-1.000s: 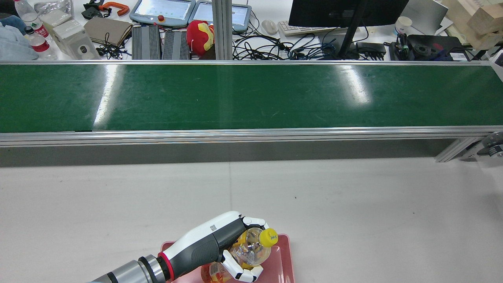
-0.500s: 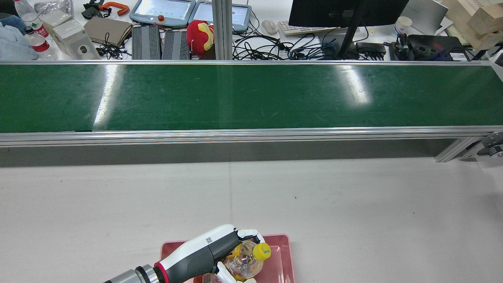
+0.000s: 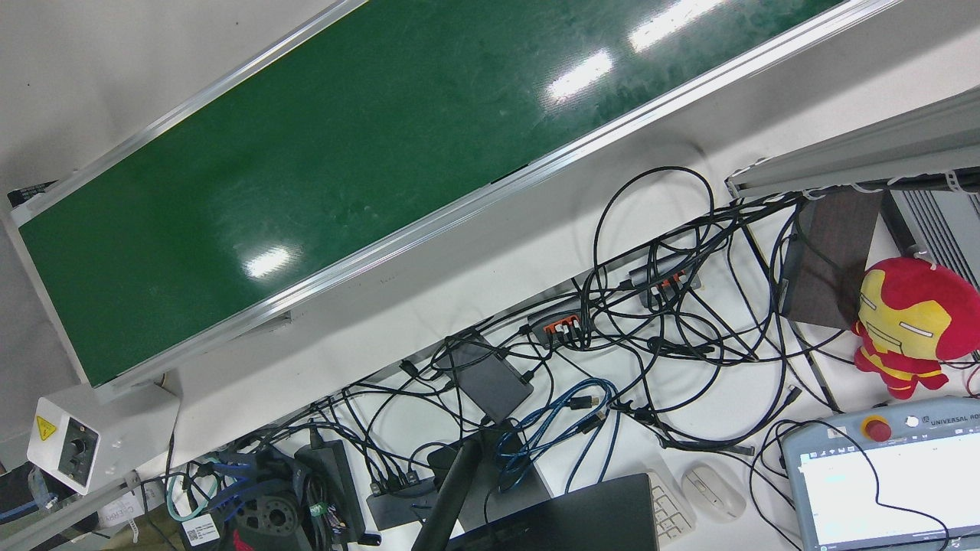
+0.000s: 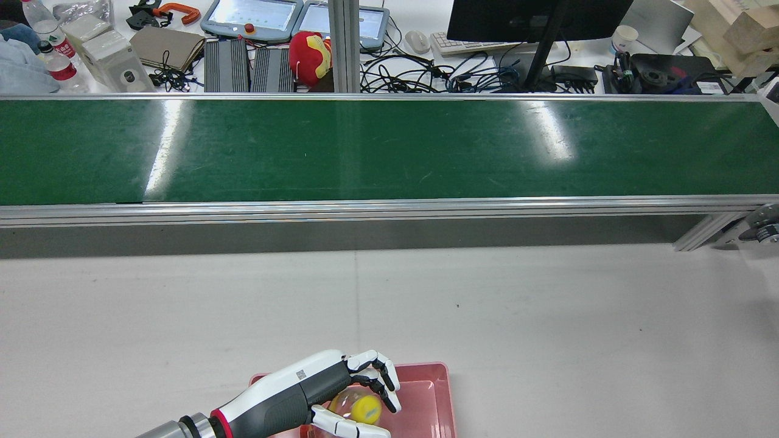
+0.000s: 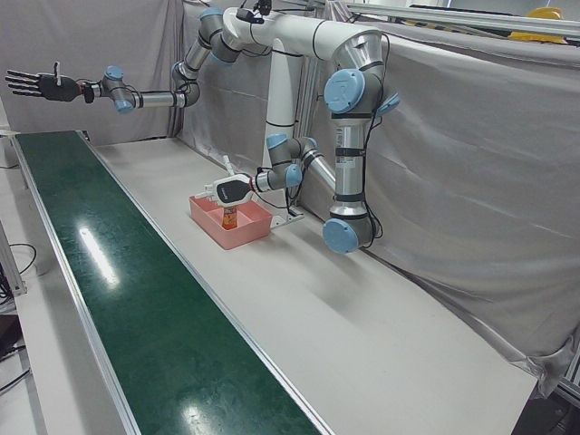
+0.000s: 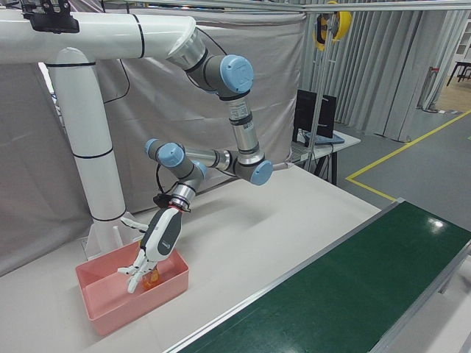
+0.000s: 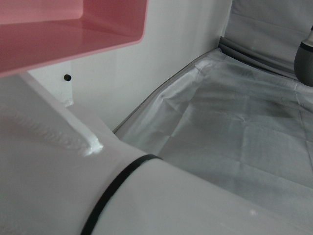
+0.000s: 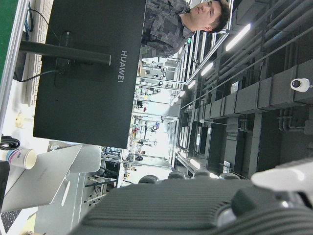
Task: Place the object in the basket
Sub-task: 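Lower the bottle into the pink tray and open the left hand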
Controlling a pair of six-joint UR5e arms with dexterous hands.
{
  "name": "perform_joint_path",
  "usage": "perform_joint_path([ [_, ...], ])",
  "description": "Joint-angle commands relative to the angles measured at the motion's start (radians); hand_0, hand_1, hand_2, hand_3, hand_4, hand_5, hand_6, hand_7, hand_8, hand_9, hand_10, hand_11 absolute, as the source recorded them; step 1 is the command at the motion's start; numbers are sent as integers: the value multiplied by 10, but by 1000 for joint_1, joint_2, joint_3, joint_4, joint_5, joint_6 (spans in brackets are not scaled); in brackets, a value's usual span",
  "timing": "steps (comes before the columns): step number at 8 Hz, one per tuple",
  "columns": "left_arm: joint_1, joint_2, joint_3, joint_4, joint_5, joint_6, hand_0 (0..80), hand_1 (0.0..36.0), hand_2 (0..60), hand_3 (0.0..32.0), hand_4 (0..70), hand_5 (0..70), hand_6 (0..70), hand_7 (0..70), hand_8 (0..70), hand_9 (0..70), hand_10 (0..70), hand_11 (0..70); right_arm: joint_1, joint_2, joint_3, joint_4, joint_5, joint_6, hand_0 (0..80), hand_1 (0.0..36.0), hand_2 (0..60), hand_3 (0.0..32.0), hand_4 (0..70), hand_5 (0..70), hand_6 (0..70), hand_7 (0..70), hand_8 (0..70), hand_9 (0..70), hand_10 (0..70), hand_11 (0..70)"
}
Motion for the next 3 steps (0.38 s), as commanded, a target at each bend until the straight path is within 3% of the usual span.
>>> perform_joint_path([
  [1,-1,21,-28,-15,-2,0,0,0,0,0,36,246,0,16,115,140,129,174,0,0,0,0,0,0,0,0,0,0,0,0,0,0,0,0,0,0],
  [3,-4,21,-49,-16,-2,-3,0,0,0,0,19,239,0,12,100,124,99,131,0,0,0,0,0,0,0,0,0,0,0,0,0,0,0,0,0,0],
])
